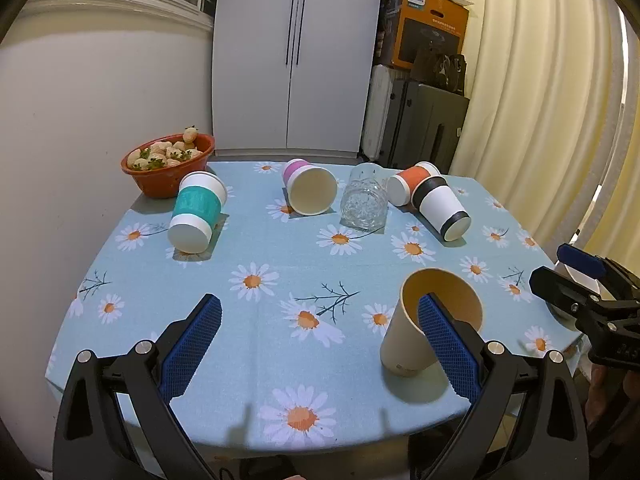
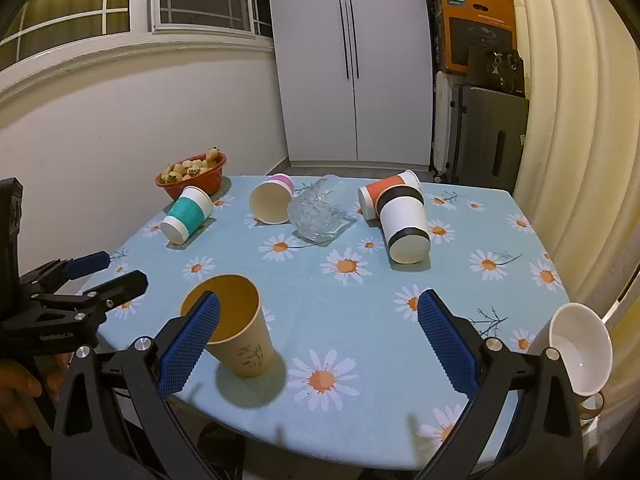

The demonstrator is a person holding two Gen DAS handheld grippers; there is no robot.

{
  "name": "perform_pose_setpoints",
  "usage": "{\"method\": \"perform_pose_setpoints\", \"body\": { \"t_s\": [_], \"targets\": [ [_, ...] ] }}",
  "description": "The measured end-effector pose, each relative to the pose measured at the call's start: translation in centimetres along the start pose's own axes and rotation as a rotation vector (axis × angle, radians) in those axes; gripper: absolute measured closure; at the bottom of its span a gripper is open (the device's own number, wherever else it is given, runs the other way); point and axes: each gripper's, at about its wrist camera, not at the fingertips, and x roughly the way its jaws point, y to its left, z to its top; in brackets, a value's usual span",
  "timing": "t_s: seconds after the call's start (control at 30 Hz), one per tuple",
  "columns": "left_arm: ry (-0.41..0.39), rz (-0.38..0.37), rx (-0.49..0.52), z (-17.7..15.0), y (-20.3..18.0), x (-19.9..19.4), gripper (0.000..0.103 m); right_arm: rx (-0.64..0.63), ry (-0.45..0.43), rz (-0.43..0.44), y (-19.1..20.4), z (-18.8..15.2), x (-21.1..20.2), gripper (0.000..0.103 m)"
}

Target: Flip cup upright

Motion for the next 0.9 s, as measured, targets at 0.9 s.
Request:
{"method": "perform_pose_setpoints", "body": {
  "t_s": [0.9],
  "targets": [
    [0.001, 0.005, 0.021, -0.29, -0.26, -0.31, 0.007, -0.018, 0.005, -0.009, 0.27, -0.35, 0.05, 0.005]
  ]
}}
